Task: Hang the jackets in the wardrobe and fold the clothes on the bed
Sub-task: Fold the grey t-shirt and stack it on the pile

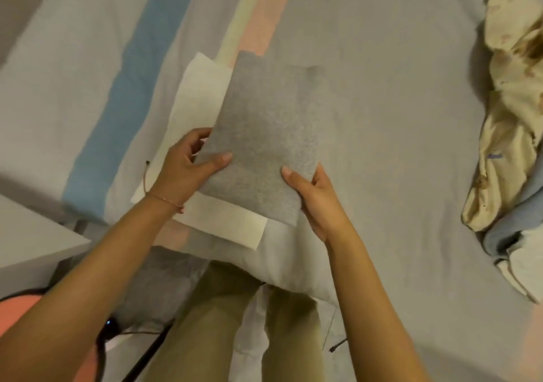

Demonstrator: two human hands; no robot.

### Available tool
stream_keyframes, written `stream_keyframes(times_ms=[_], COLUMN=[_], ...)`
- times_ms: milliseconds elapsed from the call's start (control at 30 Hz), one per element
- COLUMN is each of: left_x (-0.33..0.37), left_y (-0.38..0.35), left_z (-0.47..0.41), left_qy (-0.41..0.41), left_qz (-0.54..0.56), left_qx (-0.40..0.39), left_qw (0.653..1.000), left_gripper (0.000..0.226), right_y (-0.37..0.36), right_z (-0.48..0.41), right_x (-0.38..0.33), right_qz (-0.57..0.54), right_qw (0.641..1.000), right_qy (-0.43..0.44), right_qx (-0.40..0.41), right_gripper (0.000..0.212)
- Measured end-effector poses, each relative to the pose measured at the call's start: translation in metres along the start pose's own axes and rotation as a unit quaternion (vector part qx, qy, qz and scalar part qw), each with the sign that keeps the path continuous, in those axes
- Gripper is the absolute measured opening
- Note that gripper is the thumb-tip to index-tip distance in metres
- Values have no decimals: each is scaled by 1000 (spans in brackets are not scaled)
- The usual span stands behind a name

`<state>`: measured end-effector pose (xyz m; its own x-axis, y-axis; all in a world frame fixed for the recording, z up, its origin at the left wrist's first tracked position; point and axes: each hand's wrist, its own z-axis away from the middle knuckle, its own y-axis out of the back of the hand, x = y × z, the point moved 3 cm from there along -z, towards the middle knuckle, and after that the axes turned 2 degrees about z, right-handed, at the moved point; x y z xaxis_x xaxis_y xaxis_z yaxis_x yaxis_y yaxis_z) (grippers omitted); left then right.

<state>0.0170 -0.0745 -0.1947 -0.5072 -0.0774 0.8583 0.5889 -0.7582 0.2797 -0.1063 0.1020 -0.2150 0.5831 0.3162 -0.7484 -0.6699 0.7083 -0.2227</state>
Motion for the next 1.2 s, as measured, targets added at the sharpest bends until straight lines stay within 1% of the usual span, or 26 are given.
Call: stream_keyframes(times_ms=[33, 100, 167, 200, 233, 300, 367, 400, 500, 533, 633, 667, 767, 800, 833, 867, 900, 933, 967, 1000, 1033, 1067, 1100, 1133, 1167, 1200], left_x=[-16, -57, -92, -102, -107, -113, -114, -114, -112, -111, -117, -123, -129, -127, -122, -116, -110, -106, -104, -107, -114, -124, -134, -143, -150, -156], left_y=[9, 22, 26, 27, 28, 27, 25, 26, 34, 36, 35, 34, 29, 28, 26, 22, 16, 8, -3, -13, -21, -26, -29, -30, -30, -30], left_z=[-4, -3, 2, 6, 9, 15, 23, 26, 31, 33, 39, 41, 42, 44, 44, 45, 47, 49, 51, 52, 53, 52, 52, 51, 50, 50], left_qy=[11, 62, 89, 87, 83, 77, 66, 60, 35, 30, 43, 53, 72, 58, 24, -25, -77, -120, -149, -160, -150, -123, -90, -63, -47, -38], left_qz=[-40, -100, -83, -63, -50, -34, -23, -23, -39, -43, -70, -71, -40, -60, -112, -178, -240, -287, -326, -364, -405, -443, -473, -489, -494, -491], left_qx=[23, 45, 74, 99, 118, 107, 95, 106, 175, 190, 191, 190, 210, 217, 225, 228, 222, 204, 177, 147, 121, 100, 82, 66, 53, 44], left_qw=[999, 992, 990, 989, 988, 991, 993, 992, 983, 980, 978, 978, 974, 973, 968, 957, 942, 928, 917, 906, 894, 883, 873, 867, 867, 869], left_gripper=[42, 42, 33, 28, 23, 18, 14, 15, 27, 29, 30, 28, 20, 20, 19, 20, 24, 31, 40, 49, 57, 65, 73, 81, 88, 94], right_y=[-9, -29, -35, -36, -37, -35, -33, -33, -29, -27, -23, -23, -20, -20, -19, -20, -24, -31, -41, -52, -60, -65, -66, -63, -58, -52], right_z=[-9, -21, -25, -26, -26, -26, -23, -20, -15, -13, -11, -11, -13, -13, -12, -11, -10, -10, -14, -20, -28, -39, -53, -66, -79, -91], right_x=[18, 58, 88, 94, 98, 105, 105, 106, 106, 106, 113, 116, 120, 119, 115, 110, 104, 96, 91, 89, 91, 93, 96, 96, 94, 87], right_qz=[-1, 16, 39, 35, 26, 32, 66, 78, 84, 106, 200, 200, 153, 165, 197, 245, 307, 379, 456, 529, 597, 650, 686, 715, 741, 764], right_qw=[1000, 994, 989, 988, 987, 987, 986, 986, 990, 989, 975, 974, 979, 976, 967, 947, 915, 877, 832, 780, 714, 644, 584, 536, 504, 490], right_qy=[-26, -95, -114, -102, -90, -87, -89, -93, -94, -93, -97, -102, -115, -95, -55, 3, 79, 163, 241, 309, 362, 402, 426, 436, 429, 406], right_qx=[14, 46, 91, 113, 127, 132, 125, 115, 68, 50, 24, 26, 69, 104, 152, 207, 248, 248, 203, 127, 43, -27, -79, -106, -112, -107], right_gripper=[44, 34, 10, 11, 20, 27, 25, 25, 32, 33, 31, 31, 26, 21, 15, 18, 28, 38, 45, 49, 51, 51, 52, 53, 55, 58])
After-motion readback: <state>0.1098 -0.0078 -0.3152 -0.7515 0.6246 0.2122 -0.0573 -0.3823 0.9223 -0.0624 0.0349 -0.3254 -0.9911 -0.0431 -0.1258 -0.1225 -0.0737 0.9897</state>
